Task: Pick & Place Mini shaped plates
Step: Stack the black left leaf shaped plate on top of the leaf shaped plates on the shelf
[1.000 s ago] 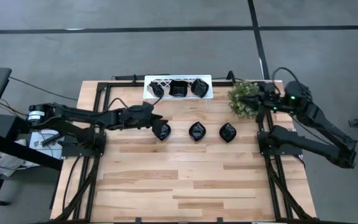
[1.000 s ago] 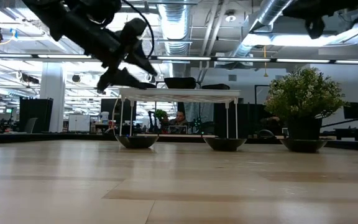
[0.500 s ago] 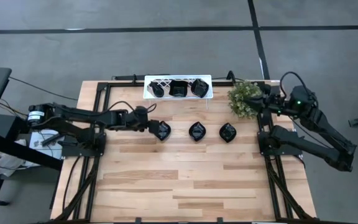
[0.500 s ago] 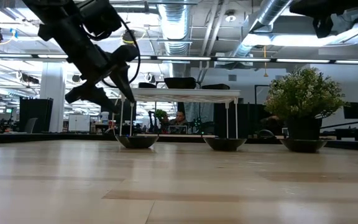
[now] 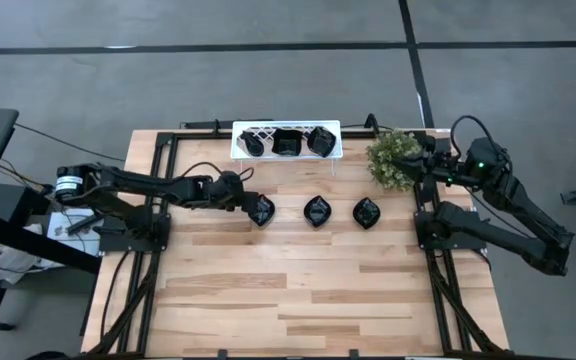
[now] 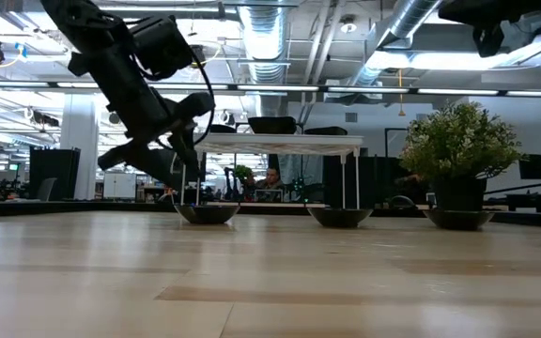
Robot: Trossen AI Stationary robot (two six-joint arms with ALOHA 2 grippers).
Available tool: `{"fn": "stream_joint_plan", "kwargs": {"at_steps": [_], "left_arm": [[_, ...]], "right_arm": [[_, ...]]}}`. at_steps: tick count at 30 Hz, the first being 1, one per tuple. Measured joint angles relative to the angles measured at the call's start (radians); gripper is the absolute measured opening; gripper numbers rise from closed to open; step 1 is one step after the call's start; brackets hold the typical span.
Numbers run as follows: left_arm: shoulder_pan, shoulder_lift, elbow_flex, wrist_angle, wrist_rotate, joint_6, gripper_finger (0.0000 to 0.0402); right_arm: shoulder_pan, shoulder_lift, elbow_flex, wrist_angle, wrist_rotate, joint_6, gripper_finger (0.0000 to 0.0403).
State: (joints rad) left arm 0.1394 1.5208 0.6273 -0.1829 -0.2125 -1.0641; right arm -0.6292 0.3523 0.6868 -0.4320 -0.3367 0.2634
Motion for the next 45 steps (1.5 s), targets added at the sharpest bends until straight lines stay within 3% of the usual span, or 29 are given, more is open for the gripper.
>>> {"fn": "stream_joint_plan", "kwargs": {"at_steps": [7,29,45], "left_arm": [[0.0,0.057,0.0,0.101,0.031,0.0,0.02],[0.042,0.098,-0.001,0.096,-0.012,0.012,0.0199],[0.038,0.18,-0.002,0.12,0.028,0.008,0.0199]], "right_arm": [[0.0,0.0,0.0,0.0,-0.001,0.0,0.0004],[0.0,0.0,0.0,0.0,-0.003,0.0,0.0003],[0.0,0.0,0.001,0.0,-0.003,0.0,0.0002]]}}
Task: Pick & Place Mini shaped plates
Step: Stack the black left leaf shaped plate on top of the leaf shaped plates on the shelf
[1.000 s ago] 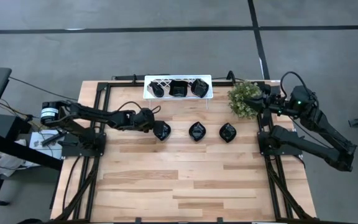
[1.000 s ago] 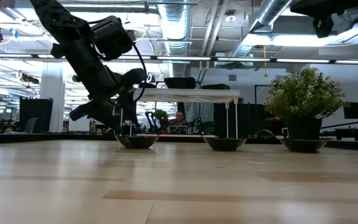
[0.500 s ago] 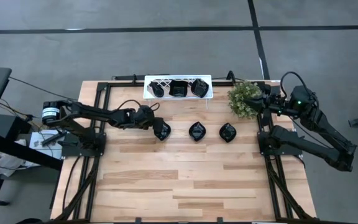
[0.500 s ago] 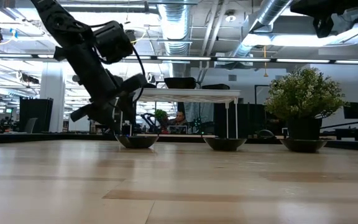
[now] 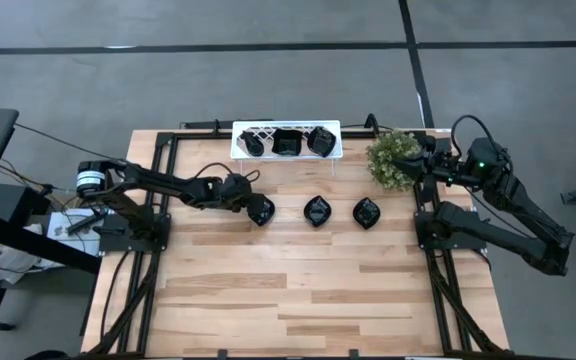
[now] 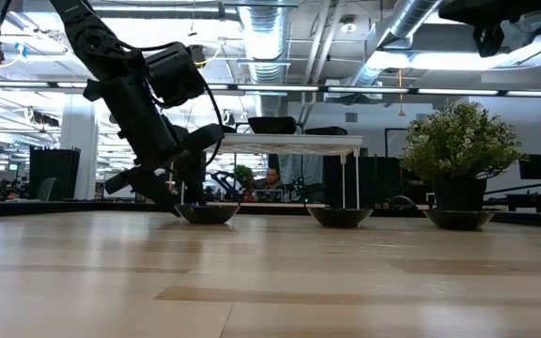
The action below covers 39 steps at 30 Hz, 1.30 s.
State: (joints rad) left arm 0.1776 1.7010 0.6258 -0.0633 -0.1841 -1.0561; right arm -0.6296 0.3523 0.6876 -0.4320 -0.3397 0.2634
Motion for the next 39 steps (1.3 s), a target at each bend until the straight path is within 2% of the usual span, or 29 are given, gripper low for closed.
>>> {"fn": "stream_joint_plan", "kwargs": {"at_steps": [13,18,30,39], "left_arm": [[0.0,0.022,0.002,0.011,0.002,-0.038,0.0191],[0.0,0.022,0.002,0.011,0.009,-0.049,0.0148],[-0.001,0.021,0.002,0.016,0.018,-0.06,0.0016],[-0.037,-0.031,0.0,0.017,0.036,-0.06,0.0005]], "right_arm": [[0.0,0.0,0.0,0.001,0.0,0.0,0.0002],[0.0,0.0,0.0,0.001,0.0,0.008,0.0002],[0.0,0.0,0.0,0.002,0.0,0.009,0.0002],[0.0,0.0,0.0,0.002,0.001,0.008,0.0002]]}}
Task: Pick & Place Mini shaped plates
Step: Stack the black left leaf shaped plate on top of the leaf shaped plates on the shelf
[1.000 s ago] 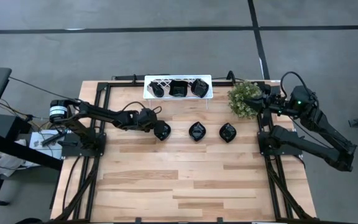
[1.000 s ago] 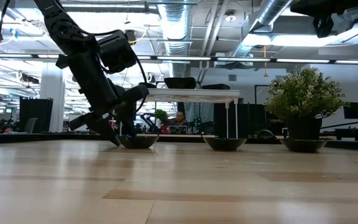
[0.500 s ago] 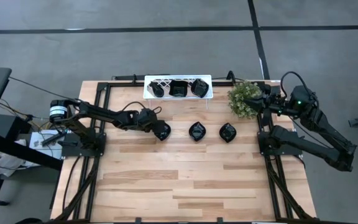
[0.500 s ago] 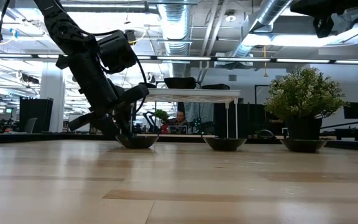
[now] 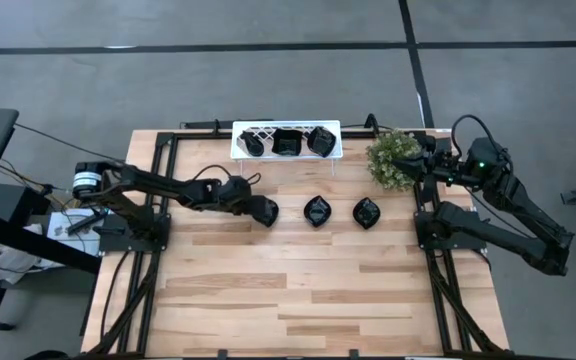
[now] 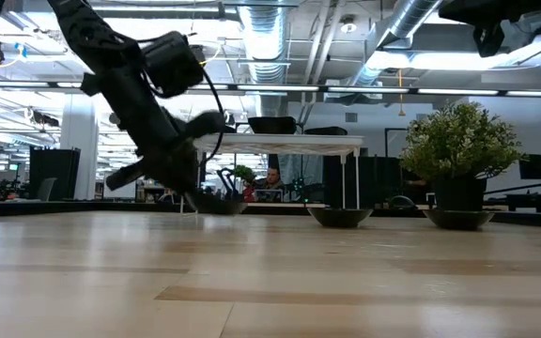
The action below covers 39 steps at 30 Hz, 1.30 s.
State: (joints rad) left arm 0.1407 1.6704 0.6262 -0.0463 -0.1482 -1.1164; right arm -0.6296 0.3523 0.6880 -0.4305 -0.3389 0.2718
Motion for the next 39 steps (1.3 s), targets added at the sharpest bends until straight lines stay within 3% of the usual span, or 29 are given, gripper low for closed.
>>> {"fn": "stream_joint_plan", "kwargs": {"at_steps": [10,19,28,35,39], "left_arm": [[-0.09,-0.154,0.0,0.002,-0.076,0.002,0.0004],[-0.217,-0.247,0.0,0.088,-0.269,0.021,0.0004],[-0.216,-0.24,0.096,0.174,-0.339,0.216,0.0003],[-0.179,-0.24,0.197,0.17,-0.392,0.426,0.0003],[-0.164,-0.24,0.223,0.169,-0.41,0.494,0.0003]], "right_arm": [[0.0,0.0,0.0,0.0,0.0,0.0,0.0002],[0.0,0.007,0.0,-0.002,-0.001,0.096,0.0002],[0.008,0.086,0.0,0.079,-0.186,0.064,0.0002],[0.107,0.206,0.0,0.247,-0.197,-0.022,0.0002],[0.174,0.279,0.001,0.284,-0.146,-0.074,0.0002]]}}
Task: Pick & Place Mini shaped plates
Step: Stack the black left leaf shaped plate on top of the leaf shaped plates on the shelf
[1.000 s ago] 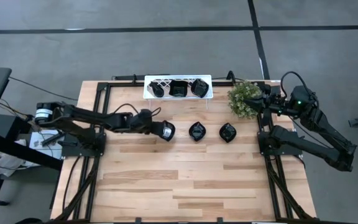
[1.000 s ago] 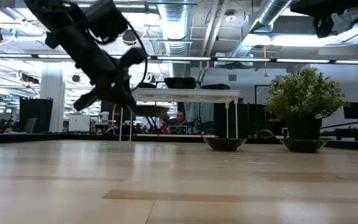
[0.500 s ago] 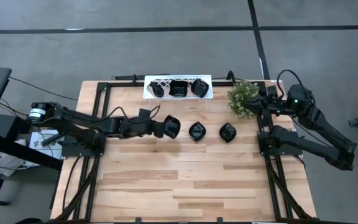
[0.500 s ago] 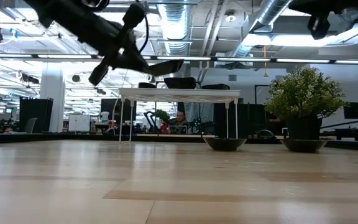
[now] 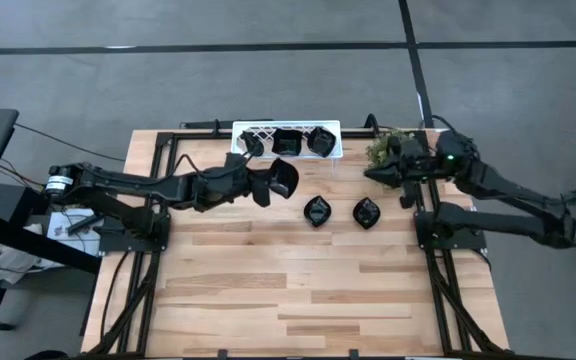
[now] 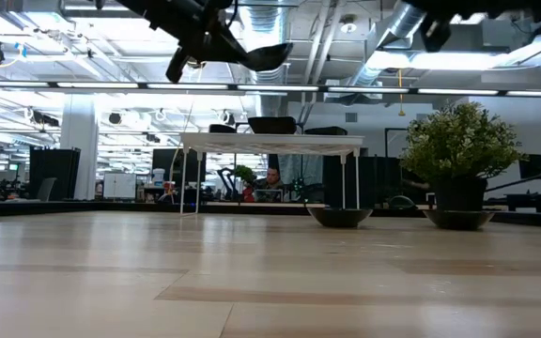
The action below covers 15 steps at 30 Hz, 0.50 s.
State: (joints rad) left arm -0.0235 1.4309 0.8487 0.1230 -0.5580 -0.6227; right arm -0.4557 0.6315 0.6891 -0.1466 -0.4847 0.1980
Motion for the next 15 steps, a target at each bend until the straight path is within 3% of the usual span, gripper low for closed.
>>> {"fn": "stream_joint_plan", "kwargs": {"at_steps": [8,15], "left_arm": [[0.005,0.0,0.025,0.013,-0.055,0.08,0.0003],[0.005,0.0,0.033,0.017,-0.104,0.121,0.0003]], "right_arm": [[0.114,0.143,0.033,0.009,0.191,-0.095,0.0002],[0.213,0.291,0.182,-0.047,0.434,-0.23,0.0002]]}}
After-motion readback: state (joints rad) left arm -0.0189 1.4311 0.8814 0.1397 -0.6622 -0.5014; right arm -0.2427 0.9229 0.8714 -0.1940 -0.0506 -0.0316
